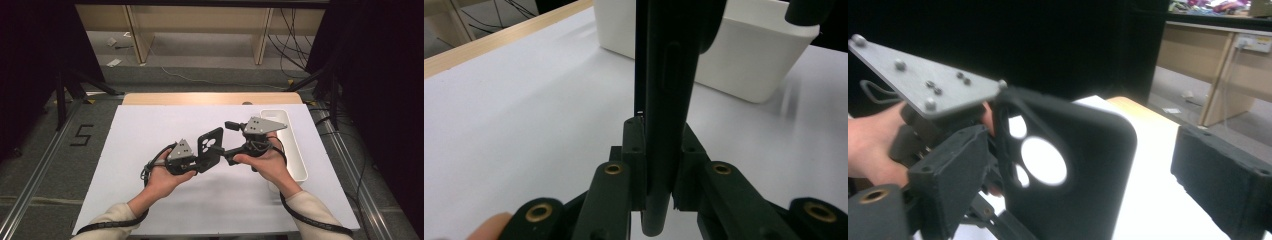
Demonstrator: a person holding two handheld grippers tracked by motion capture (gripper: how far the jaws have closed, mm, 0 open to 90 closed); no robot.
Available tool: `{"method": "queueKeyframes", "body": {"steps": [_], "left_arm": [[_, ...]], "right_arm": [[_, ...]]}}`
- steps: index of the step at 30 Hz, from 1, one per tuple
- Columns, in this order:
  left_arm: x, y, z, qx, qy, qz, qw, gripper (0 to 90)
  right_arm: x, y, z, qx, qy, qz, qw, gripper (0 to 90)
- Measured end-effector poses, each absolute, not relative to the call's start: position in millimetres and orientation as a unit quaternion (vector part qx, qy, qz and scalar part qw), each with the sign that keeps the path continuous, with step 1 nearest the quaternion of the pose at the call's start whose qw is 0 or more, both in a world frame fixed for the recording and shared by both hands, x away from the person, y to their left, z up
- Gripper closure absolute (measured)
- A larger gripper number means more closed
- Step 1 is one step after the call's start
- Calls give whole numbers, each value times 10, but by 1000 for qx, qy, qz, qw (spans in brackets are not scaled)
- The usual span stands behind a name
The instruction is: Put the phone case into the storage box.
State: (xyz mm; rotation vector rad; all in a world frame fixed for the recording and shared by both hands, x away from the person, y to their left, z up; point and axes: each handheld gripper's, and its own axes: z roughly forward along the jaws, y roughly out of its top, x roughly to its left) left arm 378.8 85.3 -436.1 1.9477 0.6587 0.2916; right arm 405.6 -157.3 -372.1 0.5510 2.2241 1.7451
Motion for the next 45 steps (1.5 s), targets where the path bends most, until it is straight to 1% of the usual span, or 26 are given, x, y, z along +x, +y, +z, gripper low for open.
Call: {"method": "queueKeyframes", "body": {"steps": [13,26,45], "left_arm": [[3778,891,-4320,786,317,159,507,793],[3775,876,-4313,781,336,163,501,793],[3758,720,-4301,783,334,158,501,793]], "right_arm": [[4061,-1584,-3830,230,755,591,162,44],[4047,-1549,-3864,238,754,590,167,32],[4019,-1488,-3869,252,741,596,177,7]]}}
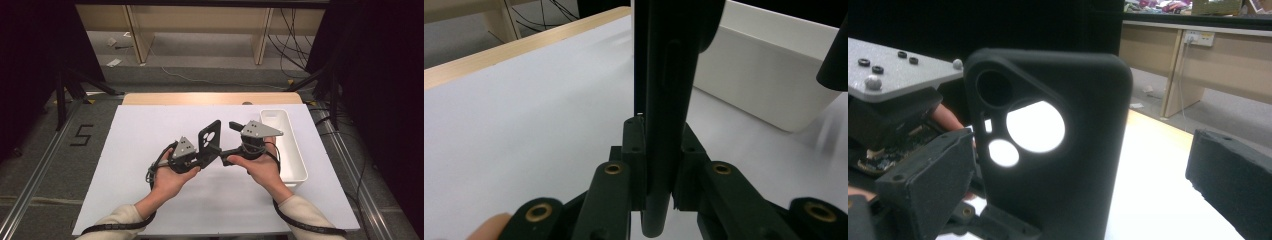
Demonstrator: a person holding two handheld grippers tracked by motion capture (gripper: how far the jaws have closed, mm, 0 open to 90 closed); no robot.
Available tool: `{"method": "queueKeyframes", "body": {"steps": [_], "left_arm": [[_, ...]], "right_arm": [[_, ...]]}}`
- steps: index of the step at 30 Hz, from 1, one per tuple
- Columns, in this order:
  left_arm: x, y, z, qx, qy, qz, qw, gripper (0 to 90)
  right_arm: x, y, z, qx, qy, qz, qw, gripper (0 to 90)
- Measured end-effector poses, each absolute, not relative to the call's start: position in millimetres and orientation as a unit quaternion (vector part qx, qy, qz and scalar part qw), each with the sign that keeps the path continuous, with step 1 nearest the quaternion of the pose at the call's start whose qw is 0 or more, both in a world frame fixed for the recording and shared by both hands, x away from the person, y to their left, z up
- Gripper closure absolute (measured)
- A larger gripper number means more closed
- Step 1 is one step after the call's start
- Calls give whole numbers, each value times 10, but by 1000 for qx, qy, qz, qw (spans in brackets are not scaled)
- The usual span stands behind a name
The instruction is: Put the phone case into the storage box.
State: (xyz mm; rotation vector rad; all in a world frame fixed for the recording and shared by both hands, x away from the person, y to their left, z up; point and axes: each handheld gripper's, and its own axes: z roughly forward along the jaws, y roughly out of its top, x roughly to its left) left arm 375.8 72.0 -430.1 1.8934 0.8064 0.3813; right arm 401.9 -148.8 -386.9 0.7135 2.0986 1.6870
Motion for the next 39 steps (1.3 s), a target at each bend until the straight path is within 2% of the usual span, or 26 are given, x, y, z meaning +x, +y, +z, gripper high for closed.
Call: {"method": "queueKeyframes", "body": {"steps": [36,39], "left_arm": [[3725,503,-4315,793,321,149,496,793],[3723,501,-4314,794,320,148,496,793]], "right_arm": [[4005,-1387,-3825,258,730,605,187,4],[4001,-1385,-3829,259,729,605,187,28]]}}
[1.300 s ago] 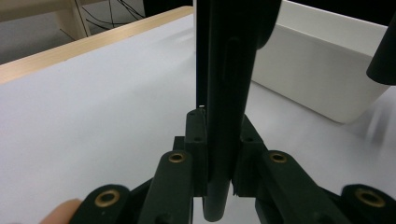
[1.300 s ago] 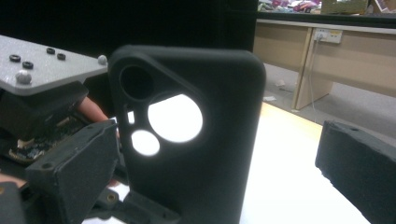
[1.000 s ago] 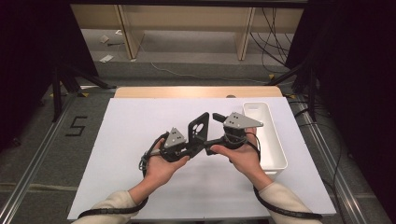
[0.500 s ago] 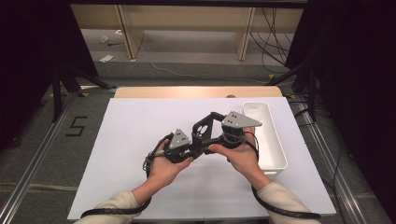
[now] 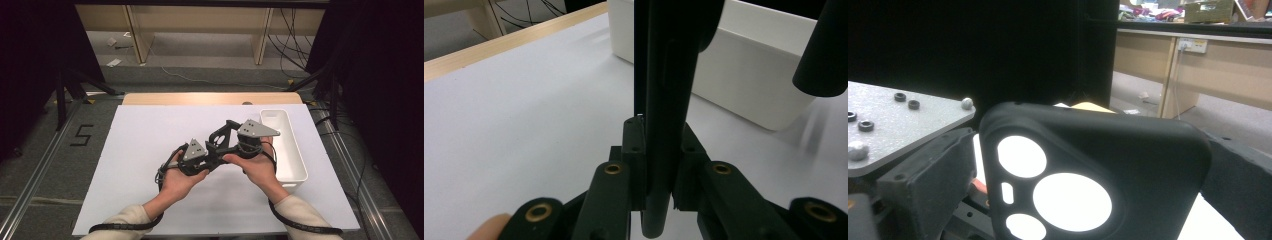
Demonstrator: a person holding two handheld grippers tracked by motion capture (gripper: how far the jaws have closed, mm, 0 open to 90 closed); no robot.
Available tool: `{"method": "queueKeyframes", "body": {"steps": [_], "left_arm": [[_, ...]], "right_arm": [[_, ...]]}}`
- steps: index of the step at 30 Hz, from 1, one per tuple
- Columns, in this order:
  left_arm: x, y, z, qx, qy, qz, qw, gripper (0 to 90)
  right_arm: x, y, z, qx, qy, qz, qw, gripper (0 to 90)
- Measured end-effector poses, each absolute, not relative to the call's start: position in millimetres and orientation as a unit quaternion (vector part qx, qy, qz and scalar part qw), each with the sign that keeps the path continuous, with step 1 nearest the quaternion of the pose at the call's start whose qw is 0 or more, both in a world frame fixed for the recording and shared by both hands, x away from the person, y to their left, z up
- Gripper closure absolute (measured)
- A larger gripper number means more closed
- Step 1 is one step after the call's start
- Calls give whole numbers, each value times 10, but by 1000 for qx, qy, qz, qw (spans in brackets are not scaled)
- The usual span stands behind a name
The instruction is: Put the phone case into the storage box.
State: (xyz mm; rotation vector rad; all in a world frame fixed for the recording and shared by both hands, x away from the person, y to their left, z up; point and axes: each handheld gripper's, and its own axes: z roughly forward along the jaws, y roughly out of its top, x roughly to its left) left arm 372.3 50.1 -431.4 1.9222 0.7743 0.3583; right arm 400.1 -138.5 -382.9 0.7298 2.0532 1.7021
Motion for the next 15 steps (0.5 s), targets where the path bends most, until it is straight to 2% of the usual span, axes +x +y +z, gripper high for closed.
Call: {"method": "queueKeyframes", "body": {"steps": [4,15], "left_arm": [[3721,498,-4313,793,321,146,498,793],[3729,510,-4314,792,321,148,498,792]], "right_arm": [[3994,-1392,-3839,263,725,607,191,133],[3979,-1373,-3838,264,724,605,200,140]]}}
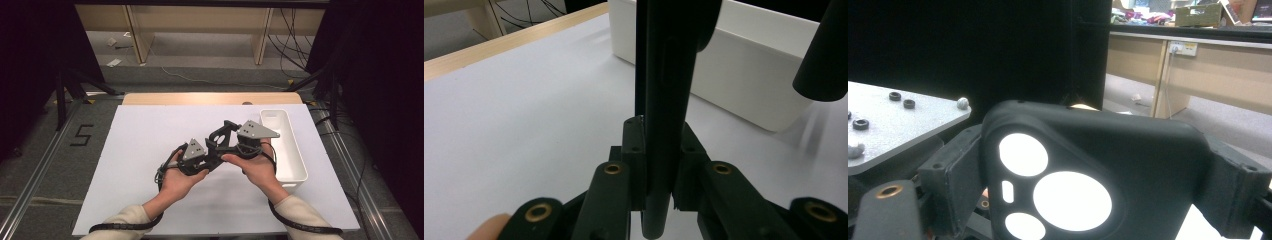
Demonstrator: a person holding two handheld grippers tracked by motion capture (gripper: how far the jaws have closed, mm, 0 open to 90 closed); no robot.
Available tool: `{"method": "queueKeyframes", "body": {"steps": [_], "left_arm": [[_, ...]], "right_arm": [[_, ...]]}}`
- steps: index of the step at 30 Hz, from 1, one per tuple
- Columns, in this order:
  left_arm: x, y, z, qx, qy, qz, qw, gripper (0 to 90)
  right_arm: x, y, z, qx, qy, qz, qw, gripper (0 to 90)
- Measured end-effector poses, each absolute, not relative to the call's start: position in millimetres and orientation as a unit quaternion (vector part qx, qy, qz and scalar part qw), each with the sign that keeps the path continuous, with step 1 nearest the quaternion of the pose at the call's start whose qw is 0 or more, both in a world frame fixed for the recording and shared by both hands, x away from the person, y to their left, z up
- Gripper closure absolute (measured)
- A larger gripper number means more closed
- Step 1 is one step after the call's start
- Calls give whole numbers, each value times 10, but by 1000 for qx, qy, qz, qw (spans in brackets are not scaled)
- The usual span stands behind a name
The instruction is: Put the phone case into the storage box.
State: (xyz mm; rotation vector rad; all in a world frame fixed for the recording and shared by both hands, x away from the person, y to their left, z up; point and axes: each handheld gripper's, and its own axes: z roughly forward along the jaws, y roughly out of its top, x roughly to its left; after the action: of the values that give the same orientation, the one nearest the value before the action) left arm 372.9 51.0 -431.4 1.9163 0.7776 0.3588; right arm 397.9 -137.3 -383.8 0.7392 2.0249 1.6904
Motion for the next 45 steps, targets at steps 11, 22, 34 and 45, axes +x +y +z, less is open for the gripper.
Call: {"method": "queueKeyframes", "body": {"steps": [11,22,34,45], "left_arm": [[3726,515,-4300,789,320,148,503,790],[3706,571,-4233,793,278,152,519,648],[3632,719,-4196,805,253,162,511,51],[3563,883,-4189,810,241,167,508,0]], "right_arm": [[3984,-1380,-3827,262,721,611,198,153],[3962,-1396,-3780,265,713,619,198,157],[3964,-1416,-3773,269,711,620,196,158],[3971,-1434,-3779,269,711,619,198,158]]}}
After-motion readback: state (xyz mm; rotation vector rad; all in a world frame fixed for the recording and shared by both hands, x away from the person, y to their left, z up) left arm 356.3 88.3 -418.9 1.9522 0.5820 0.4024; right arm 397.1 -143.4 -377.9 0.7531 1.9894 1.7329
